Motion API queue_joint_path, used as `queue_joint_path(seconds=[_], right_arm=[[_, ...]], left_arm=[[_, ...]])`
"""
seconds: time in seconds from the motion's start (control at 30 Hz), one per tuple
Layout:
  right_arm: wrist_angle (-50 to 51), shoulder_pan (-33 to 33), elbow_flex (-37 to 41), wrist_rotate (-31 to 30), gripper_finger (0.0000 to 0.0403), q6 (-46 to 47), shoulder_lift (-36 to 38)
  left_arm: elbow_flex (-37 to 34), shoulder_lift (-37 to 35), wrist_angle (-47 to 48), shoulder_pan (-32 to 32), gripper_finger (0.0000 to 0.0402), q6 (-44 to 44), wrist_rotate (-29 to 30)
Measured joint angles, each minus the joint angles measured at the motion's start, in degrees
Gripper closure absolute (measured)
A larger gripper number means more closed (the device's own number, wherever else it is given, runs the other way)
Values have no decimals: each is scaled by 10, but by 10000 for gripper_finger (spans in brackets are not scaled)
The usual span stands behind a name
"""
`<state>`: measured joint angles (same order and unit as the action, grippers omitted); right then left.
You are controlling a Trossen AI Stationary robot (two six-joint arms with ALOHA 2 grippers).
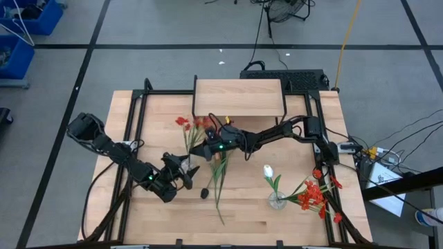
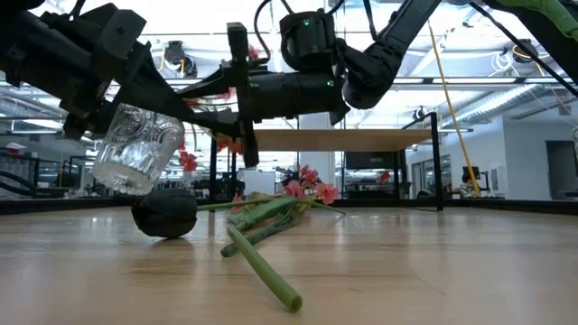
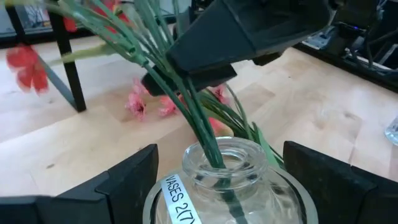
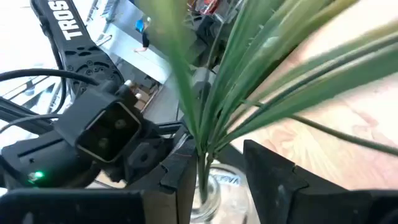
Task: Pick and place flowers into a vace then onto a shelf
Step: Put the orange flowers into the left transparent vase
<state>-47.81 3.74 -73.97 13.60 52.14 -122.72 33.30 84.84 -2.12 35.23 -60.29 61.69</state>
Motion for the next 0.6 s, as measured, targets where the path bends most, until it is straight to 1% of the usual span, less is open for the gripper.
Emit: queue_joint_path(seconds=[0.07, 0.2, 0.3, 0.4, 0.5, 0.53, 0.6], right_arm=[[-7, 3, 0, 0, 277, -14, 0], [-30, 6, 0, 1, 277, -2, 0], [-34, 6, 0, 1, 283, -20, 0], [-36, 2, 0, 22, 314, -52, 0], [-15, -2, 0, 52, 373, -64, 1], [-10, -5, 0, 58, 386, -67, 0], [5, -12, 0, 58, 390, -93, 0]], left_arm=[[0, 0, -2, -2, 72, 9, -1], [0, 10, -15, -8, 72, 20, -10], [0, 18, -20, -10, 72, 17, -18], [0, 33, -30, -11, 72, 22, -22], [0, 42, -42, -11, 72, 28, -22], [0, 45, -45, -11, 72, 29, -24], [0, 55, -45, -13, 72, 31, -23]])
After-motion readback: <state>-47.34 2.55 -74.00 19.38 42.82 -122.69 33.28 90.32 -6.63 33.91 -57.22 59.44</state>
